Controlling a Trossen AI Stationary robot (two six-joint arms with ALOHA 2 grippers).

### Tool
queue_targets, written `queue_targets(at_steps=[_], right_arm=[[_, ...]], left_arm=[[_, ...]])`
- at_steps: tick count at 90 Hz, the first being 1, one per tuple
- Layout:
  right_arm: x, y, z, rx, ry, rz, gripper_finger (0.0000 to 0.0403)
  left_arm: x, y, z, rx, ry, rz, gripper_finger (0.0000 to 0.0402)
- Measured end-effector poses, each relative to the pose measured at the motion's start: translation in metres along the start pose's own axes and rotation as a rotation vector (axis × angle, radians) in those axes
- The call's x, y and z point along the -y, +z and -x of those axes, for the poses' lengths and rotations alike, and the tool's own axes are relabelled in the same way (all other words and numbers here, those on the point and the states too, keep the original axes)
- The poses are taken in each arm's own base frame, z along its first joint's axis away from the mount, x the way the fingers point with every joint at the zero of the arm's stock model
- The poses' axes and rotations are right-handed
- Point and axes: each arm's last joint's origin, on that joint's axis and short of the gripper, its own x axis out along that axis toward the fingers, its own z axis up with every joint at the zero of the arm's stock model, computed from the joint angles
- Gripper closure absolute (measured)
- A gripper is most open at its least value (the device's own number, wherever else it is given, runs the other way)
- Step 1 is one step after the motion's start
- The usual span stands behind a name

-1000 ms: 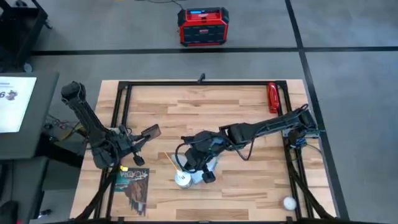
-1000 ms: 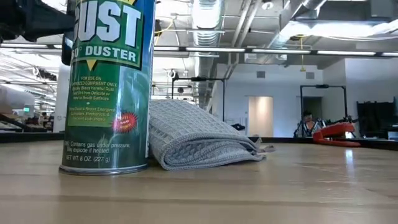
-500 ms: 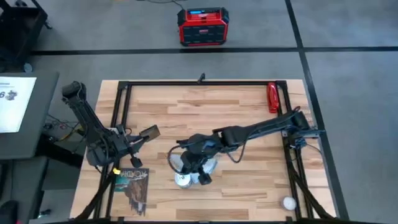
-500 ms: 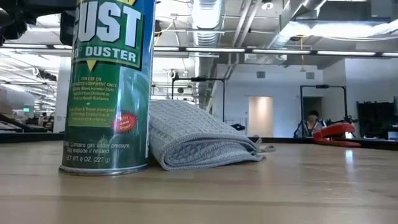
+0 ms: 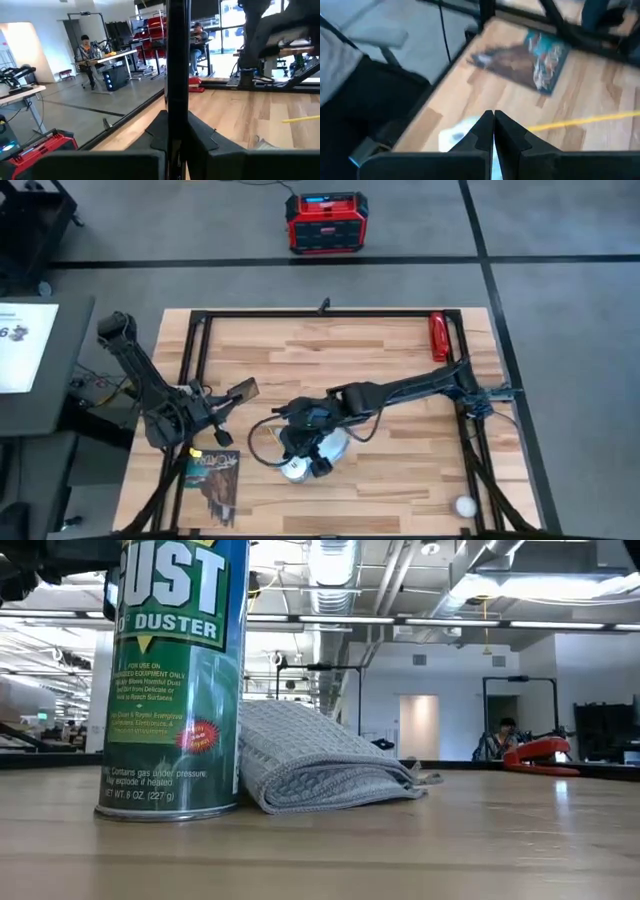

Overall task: Apply microfiber cloth
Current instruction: Spray the front of the cellphone using the spray bottle

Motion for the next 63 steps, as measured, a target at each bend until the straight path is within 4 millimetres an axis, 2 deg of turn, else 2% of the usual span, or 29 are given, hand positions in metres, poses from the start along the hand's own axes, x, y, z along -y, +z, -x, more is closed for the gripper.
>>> queue_targets(at_steps=[43,63], right_arm=[[0.0064,0.0064,0.0091,-0.055,-0.081,0.043,0.0403],[0.0034,0.0057,0.0083,-0.071,-0.095,0.046,0.0403]], left_arm=[[0.0011,-0.0026,-0.0012,-0.001,0.008,0.016,0.0393],[0.0012,-0.0027,-0.0012,-0.001,0.008,0.022,0.0393]])
